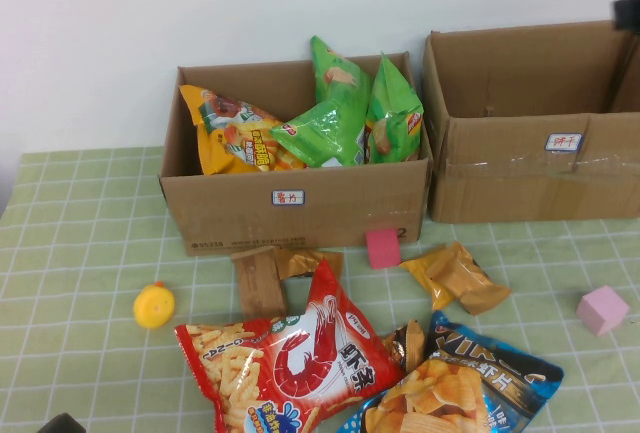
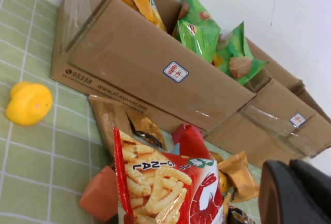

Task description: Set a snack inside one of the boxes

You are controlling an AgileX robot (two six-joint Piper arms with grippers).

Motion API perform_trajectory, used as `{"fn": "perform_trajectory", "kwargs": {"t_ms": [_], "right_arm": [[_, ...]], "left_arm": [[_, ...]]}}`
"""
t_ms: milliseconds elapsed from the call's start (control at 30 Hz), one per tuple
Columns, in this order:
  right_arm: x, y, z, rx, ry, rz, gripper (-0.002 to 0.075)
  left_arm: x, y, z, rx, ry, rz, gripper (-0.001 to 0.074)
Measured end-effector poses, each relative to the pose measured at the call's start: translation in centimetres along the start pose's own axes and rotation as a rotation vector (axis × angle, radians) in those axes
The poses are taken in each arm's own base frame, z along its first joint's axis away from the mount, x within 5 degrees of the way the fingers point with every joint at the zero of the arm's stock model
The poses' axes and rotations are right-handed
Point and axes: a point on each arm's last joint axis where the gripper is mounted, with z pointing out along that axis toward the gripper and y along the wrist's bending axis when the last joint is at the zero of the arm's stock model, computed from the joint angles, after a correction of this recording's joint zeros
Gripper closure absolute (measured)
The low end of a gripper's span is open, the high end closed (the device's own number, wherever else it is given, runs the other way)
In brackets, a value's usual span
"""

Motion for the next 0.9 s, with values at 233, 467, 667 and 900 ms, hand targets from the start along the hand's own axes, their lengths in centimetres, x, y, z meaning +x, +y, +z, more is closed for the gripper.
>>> {"fn": "perform_trajectory", "kwargs": {"t_ms": [233, 467, 667, 900], "right_arm": [[5.3, 1.0, -6.2, -0.093, -0.101, 0.021, 0.0727], [13.1, 1.6, -10.3, -0.162, -0.089, 0.001, 0.0727], [19.0, 2.1, -14.0, -0.211, -0.080, -0.057, 0.0728], [22.3, 1.9, -15.5, -0.196, 0.027, -0.076, 0.0728]], "left_arm": [[0.0, 0.0, 0.0, -0.001, 0.000, 0.021, 0.0736], [0.0, 0.0, 0.0, -0.001, 0.000, 0.021, 0.0736], [0.0, 0.0, 0.0, -0.001, 0.000, 0.022, 0.0736], [0.0, 0.0, 0.0, -0.001, 0.000, 0.022, 0.0736]]}}
